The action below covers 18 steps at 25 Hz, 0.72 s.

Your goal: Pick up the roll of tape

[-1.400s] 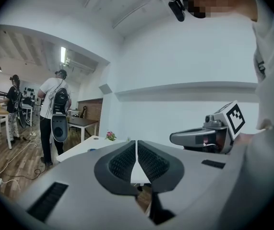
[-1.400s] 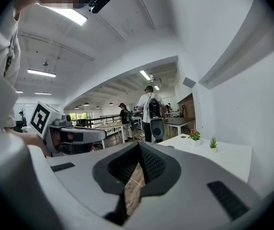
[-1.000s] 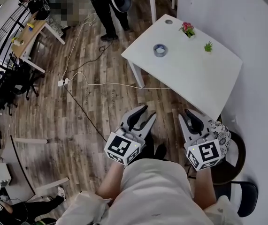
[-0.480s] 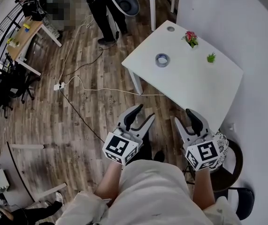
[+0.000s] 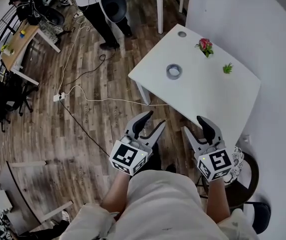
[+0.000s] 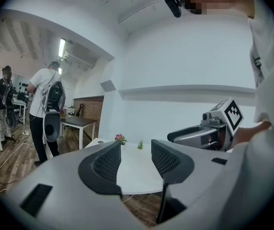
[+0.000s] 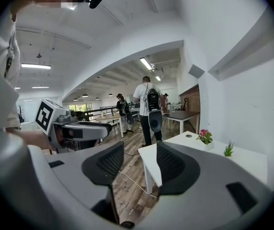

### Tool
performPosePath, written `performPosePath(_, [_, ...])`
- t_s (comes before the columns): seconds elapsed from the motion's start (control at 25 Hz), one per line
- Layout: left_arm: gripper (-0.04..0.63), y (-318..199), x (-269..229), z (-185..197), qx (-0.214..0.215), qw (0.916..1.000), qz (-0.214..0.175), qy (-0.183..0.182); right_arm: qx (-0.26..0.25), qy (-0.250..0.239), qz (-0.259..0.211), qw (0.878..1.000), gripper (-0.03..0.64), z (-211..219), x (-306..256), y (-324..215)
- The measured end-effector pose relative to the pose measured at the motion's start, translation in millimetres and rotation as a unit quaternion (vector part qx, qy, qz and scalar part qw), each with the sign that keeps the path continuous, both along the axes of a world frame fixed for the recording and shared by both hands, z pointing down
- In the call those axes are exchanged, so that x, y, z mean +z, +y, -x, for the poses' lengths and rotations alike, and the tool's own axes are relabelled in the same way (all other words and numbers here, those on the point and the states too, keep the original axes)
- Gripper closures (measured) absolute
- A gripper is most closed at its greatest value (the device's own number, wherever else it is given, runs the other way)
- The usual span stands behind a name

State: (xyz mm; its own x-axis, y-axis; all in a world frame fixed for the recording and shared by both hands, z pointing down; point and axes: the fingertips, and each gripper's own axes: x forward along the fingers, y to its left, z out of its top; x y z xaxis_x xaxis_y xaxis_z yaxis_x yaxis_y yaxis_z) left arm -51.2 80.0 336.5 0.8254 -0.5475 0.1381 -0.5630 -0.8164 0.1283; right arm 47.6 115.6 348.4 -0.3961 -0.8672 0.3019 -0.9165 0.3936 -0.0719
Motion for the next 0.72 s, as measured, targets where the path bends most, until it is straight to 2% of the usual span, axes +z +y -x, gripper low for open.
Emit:
performPosePath(0.52, [0.393,-62,5,11,0.039,0.9992,0.001,-0.003,0.026,0.004,0.013,1.000,0.413,18,7,-57])
performPosePath(0.72, [0.387,-79,5,18,0.046,0.9989,0.001,-0.001,0.035,0.022,0.015,0.999,0.405,24,6,-71])
